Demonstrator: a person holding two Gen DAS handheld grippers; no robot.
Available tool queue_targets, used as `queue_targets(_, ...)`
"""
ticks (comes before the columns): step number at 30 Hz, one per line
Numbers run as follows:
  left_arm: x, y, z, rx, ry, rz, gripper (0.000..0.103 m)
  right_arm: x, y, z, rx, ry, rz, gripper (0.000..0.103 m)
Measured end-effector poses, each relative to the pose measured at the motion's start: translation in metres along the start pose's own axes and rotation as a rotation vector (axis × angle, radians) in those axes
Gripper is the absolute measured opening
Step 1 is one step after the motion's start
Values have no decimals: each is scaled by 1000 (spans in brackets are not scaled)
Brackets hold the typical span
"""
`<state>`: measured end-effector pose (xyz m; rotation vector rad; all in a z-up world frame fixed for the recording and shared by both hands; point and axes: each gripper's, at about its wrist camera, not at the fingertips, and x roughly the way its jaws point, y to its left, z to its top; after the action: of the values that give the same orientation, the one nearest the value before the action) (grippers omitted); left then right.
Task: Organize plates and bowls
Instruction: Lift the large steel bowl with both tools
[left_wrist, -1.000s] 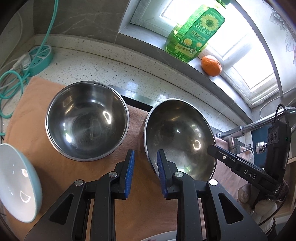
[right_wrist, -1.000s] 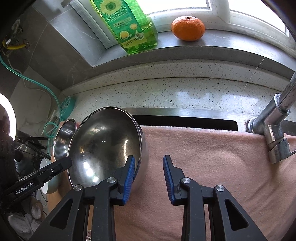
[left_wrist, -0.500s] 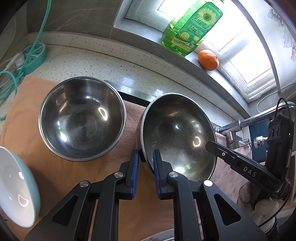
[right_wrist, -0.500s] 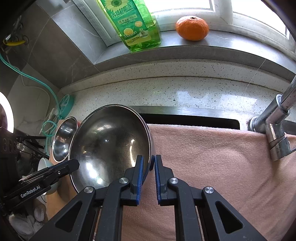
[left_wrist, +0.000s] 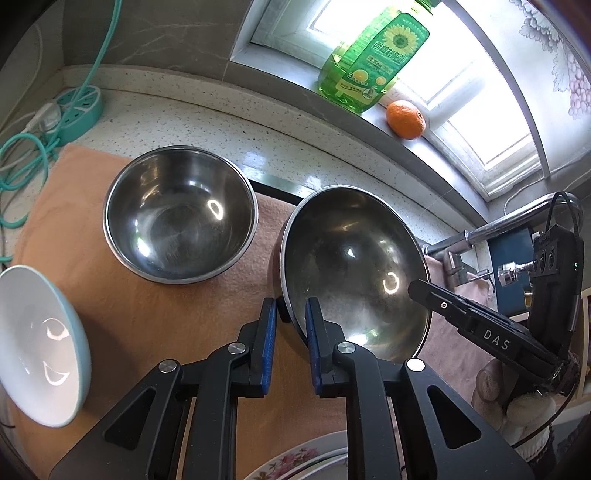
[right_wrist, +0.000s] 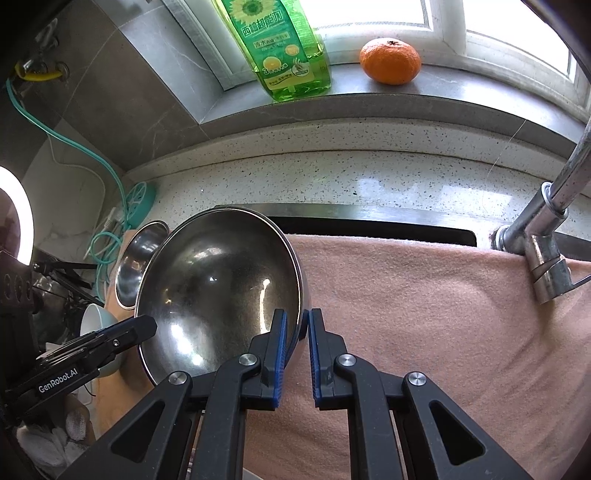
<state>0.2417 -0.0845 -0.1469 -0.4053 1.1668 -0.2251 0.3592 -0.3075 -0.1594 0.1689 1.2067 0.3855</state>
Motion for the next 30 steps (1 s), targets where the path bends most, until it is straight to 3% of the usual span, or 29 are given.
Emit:
queue_targets(17,-24,-10,-32,36,0,-23,14,-31,2,-41,18,-18,8,11)
queue_targets(30,-23,-3,-44,38,7,-2,14,-21,4,-62,37,1,10,11)
